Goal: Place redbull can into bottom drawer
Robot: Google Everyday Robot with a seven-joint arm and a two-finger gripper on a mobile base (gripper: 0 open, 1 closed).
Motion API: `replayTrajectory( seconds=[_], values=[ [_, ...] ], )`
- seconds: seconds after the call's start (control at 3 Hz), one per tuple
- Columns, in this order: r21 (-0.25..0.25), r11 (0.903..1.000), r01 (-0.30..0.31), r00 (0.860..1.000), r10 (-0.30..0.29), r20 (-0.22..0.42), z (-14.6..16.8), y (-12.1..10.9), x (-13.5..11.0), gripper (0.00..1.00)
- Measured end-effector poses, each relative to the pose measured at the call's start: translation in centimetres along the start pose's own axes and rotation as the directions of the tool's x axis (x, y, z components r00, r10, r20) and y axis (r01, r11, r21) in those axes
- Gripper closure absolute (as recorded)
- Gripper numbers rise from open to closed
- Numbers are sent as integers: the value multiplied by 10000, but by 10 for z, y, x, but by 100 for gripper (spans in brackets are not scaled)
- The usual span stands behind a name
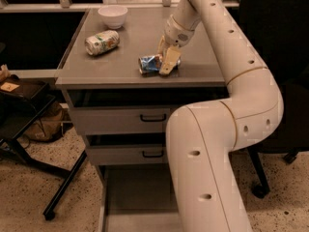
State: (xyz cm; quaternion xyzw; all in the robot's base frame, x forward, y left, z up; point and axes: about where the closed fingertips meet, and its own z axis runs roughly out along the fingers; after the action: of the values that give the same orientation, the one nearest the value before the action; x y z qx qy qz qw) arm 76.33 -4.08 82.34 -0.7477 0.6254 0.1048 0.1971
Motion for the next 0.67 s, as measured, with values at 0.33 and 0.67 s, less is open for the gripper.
replayTrajectory(
  seconds=[0.33,0.67],
  values=[
    [0,10000,0,10000,0,0,0,0,0,81],
    [1,10000,0,10000,0,0,0,0,0,58]
  ],
)
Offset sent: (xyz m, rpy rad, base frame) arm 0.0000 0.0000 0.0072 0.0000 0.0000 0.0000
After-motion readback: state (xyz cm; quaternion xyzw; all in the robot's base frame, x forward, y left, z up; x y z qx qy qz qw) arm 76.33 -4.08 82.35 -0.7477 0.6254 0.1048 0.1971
